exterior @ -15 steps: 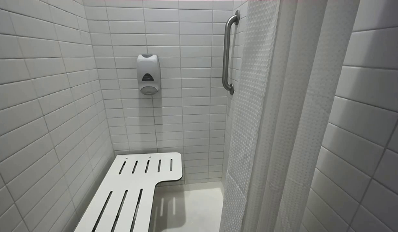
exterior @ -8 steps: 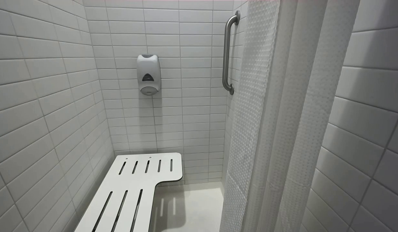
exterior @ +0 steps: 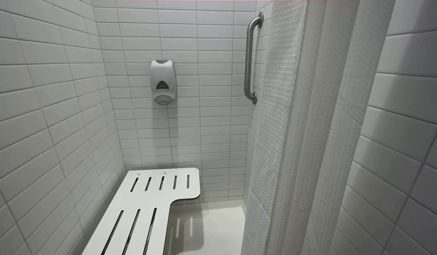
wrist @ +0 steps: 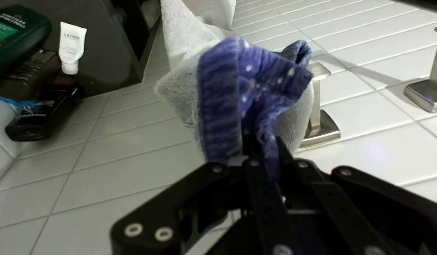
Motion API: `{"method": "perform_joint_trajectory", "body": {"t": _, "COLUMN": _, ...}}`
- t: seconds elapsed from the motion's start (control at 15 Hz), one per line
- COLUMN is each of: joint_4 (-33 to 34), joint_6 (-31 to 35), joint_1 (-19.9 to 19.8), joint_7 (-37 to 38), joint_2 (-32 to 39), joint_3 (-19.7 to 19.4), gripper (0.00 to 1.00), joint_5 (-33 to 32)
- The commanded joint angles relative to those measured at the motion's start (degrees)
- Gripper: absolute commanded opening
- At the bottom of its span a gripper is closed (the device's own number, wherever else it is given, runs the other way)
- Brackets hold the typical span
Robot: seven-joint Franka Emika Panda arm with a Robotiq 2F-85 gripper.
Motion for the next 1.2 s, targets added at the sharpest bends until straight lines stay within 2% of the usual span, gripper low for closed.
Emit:
{"method": "perform_joint_trajectory", "body": {"t": 0.0, "joint_4": 10.4, "joint_6": -4.4, "joint_1": 1.6, "joint_7": -0.8, "joint_2": 4.1, "joint_3": 0.9, "gripper": 0.03, "joint_5": -2.6}}
{"method": "perform_joint_trajectory", "body": {"t": 0.2, "joint_4": 16.4, "joint_6": -7.6, "joint_1": 3.5, "joint_7": -1.5, "joint_2": 7.2, "joint_3": 2.4, "gripper": 0.03, "joint_5": -4.7}}
{"method": "perform_joint_trajectory", "body": {"t": 0.8, "joint_4": 27.9, "joint_6": -14.6, "joint_1": 10.6, "joint_7": -2.6, "joint_2": 14.5, "joint_3": 4.3, "gripper": 0.03, "joint_5": -10.0}}
{"method": "perform_joint_trajectory", "body": {"t": 1.13, "joint_4": 29.2, "joint_6": -18.0, "joint_1": 13.3, "joint_7": -3.1, "joint_2": 13.8, "joint_3": 4.2, "gripper": 0.03, "joint_5": -11.1}}
